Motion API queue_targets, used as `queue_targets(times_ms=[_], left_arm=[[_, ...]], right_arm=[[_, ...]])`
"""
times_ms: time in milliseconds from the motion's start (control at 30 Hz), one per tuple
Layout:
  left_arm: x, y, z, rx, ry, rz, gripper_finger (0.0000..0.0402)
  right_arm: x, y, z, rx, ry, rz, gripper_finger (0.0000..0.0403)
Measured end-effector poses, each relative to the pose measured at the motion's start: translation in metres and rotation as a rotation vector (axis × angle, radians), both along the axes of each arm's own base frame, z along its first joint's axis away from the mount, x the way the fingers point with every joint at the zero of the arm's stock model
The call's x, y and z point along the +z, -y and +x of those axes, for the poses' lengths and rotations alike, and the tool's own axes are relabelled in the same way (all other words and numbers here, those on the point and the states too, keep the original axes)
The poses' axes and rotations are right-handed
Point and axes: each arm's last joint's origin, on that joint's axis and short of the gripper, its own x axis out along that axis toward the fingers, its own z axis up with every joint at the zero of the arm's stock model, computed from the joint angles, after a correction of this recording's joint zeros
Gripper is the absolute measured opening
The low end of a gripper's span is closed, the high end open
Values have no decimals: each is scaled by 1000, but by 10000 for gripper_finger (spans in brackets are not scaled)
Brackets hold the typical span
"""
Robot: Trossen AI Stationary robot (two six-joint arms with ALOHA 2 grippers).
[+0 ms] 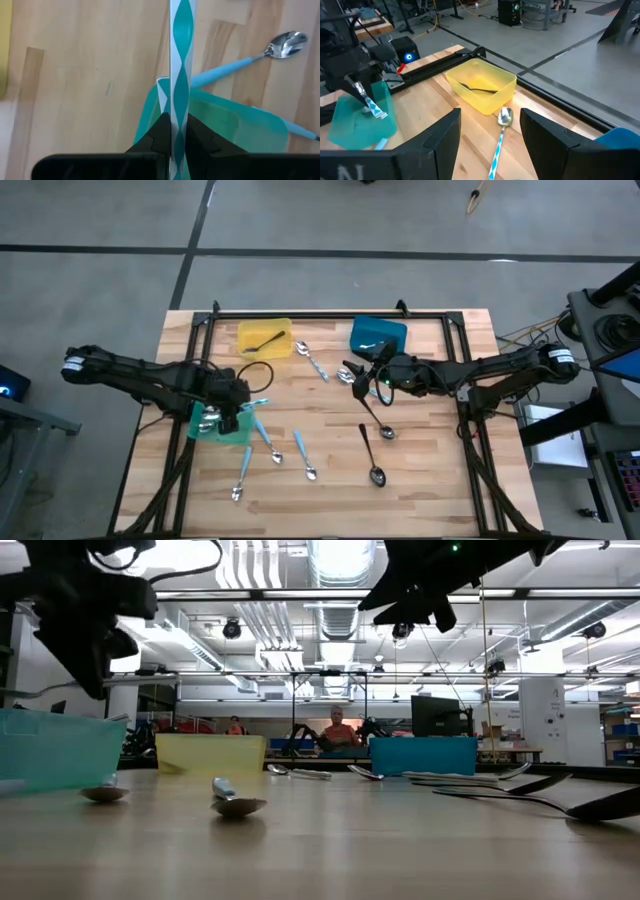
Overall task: Sort silverware by color (type)
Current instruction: Put the blue patterned spoon into the green bin
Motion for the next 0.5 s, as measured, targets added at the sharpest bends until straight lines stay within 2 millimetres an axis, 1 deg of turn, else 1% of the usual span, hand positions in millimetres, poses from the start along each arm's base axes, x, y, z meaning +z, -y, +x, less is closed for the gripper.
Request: queue_targets(times_ms=[133,300,500], left_arm=[[-8,0,-4,13,2,-4,15],[-4,-1,0,53,25,2,15],[-5,1,-2,140,30,-33,15]], right_arm=[[0,2,0,-8,-2,-3,194],[-1,2,1,-9,-7,-4,194],[-2,2,1,-9,-9,-4,194]])
